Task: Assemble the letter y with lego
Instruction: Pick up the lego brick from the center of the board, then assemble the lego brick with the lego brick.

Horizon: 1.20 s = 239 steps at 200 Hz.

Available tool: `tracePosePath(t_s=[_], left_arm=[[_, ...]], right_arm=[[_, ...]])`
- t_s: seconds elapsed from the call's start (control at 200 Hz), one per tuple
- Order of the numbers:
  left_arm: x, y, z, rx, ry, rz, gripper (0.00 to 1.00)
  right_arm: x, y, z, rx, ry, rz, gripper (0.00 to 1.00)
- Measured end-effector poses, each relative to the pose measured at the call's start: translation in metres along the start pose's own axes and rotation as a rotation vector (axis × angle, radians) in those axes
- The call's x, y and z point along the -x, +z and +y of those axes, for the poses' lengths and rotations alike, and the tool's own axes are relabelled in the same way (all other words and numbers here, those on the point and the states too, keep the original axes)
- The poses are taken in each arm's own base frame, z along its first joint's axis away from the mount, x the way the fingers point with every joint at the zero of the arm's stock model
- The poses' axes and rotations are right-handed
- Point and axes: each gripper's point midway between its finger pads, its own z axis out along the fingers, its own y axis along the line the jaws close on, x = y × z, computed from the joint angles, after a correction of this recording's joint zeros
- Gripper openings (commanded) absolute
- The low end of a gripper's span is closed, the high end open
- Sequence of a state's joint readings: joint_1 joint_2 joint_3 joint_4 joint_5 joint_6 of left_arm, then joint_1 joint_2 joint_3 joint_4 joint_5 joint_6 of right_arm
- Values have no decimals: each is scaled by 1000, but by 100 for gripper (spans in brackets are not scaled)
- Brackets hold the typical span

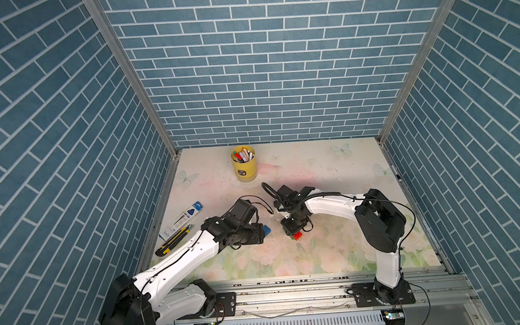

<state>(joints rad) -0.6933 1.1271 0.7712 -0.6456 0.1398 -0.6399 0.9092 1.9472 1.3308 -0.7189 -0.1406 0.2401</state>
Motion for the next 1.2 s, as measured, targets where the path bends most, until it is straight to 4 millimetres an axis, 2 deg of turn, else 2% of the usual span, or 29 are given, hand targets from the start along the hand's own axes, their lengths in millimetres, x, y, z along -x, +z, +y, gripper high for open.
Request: tracePosePath(t_s=[0.285, 0.455, 0.715, 0.935, 1.195], left_arm=[[-7, 1, 19, -8, -74, -6, 67], [-15, -1, 31, -31, -144, -5, 67], [-27, -4, 37, -103, -243, 10, 66], [-40, -3, 41, -127, -295, 35, 66], [-41, -3, 43, -125, -314, 40, 66]], right_arm=[[9, -11, 5, -20, 6, -21, 32], [23, -25, 18, -16, -7, -54, 32], [47, -47, 42, 2, -40, -102, 32], [60, -37, 57, -2, -65, -82, 32], [64, -23, 69, -8, -89, -48, 32]])
